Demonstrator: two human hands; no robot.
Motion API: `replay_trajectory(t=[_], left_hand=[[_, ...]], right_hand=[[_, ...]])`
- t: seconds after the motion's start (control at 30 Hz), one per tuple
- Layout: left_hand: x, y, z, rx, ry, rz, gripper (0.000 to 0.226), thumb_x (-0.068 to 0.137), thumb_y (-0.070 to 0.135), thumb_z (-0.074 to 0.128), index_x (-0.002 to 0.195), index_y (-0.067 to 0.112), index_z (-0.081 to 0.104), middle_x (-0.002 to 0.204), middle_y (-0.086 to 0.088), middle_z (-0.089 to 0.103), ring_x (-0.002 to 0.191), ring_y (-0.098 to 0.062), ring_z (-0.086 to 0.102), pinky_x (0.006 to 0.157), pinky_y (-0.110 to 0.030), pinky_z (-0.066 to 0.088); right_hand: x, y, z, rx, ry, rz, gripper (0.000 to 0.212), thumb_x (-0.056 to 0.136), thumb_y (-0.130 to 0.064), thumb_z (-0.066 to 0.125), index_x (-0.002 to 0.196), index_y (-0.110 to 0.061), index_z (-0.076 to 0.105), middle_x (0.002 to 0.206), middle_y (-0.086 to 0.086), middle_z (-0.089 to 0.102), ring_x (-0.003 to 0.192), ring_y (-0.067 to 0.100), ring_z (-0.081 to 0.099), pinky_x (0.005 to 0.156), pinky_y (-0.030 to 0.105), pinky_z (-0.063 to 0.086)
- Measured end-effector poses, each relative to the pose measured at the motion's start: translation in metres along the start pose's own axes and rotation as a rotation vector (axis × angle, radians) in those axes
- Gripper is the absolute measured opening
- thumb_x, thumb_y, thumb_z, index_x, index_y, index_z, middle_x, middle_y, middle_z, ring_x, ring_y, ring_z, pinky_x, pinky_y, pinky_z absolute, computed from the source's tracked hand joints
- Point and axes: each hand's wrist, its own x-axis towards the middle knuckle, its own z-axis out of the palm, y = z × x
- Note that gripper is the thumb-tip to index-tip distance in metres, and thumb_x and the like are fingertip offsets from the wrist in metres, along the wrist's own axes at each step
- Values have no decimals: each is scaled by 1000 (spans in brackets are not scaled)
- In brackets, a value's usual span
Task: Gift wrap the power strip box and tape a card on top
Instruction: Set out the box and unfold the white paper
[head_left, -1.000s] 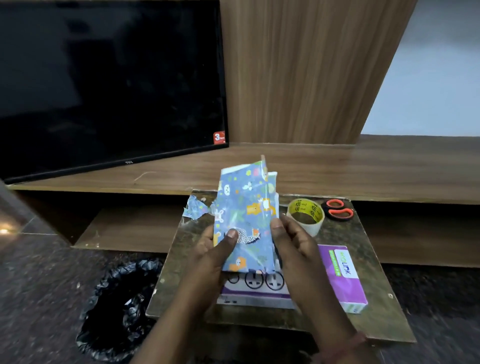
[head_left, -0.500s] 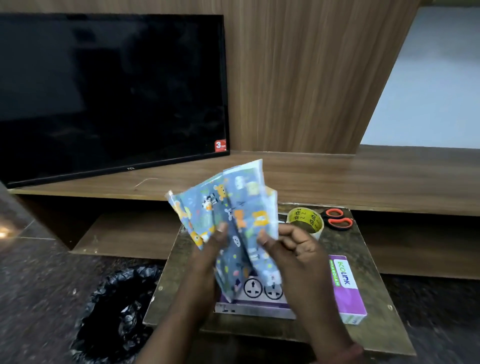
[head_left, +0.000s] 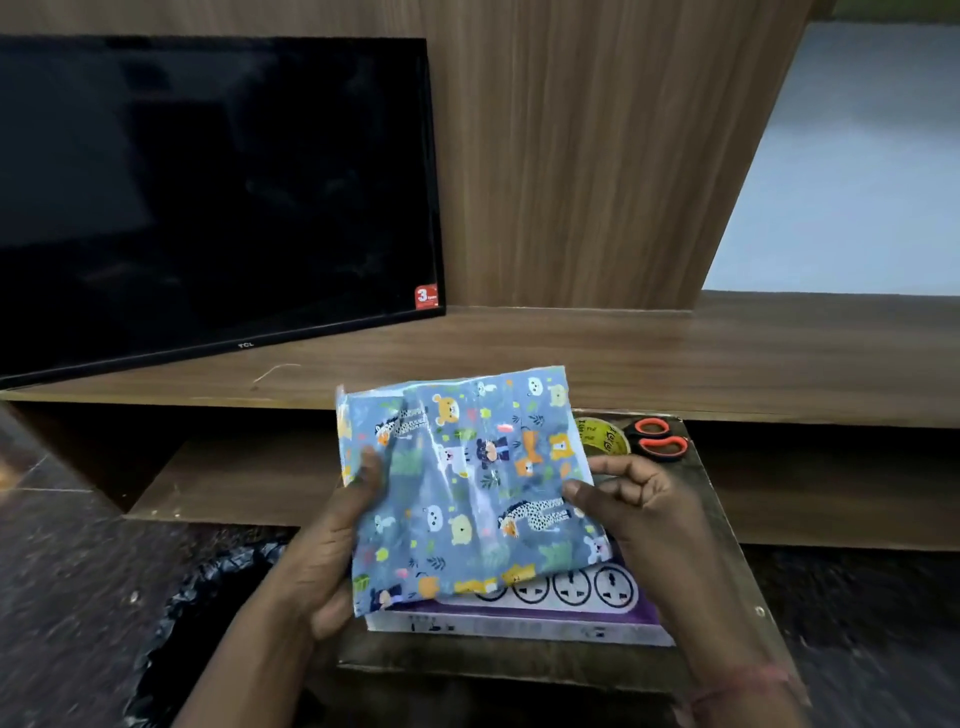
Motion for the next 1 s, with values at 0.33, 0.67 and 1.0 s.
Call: replay_trajectory(t=[0.33, 0.67, 1.0], left_hand=[[13, 0, -12, -220, -3, -18, 51, 104, 45, 42, 139, 15, 63, 134, -17, 66, 118, -35, 67, 81, -56, 60], [25, 1, -25, -401, 202, 243, 65, 84, 59, 67, 141, 27, 59, 136, -7, 66, 123, -33, 65, 95, -67, 49], [28, -4, -29, -469, 263, 422, 50, 84, 45, 76, 130, 30, 64, 120, 1, 75, 105, -20, 74, 94, -53, 48]], right_hand=[[-1, 1, -1, 128, 241, -220, 9, 90, 1, 68, 94, -8, 70, 90, -1, 78, 82, 8, 71, 72, 14, 53], [6, -5, -12, 598, 26, -14, 29, 97, -20, 61, 114, 4, 61, 107, 13, 71, 99, 32, 62, 86, 36, 52], [-14, -23, -9, -147, 24, -269, 29, 79, -44, 82, 102, -30, 70, 99, -8, 76, 93, 19, 73, 83, 44, 59]])
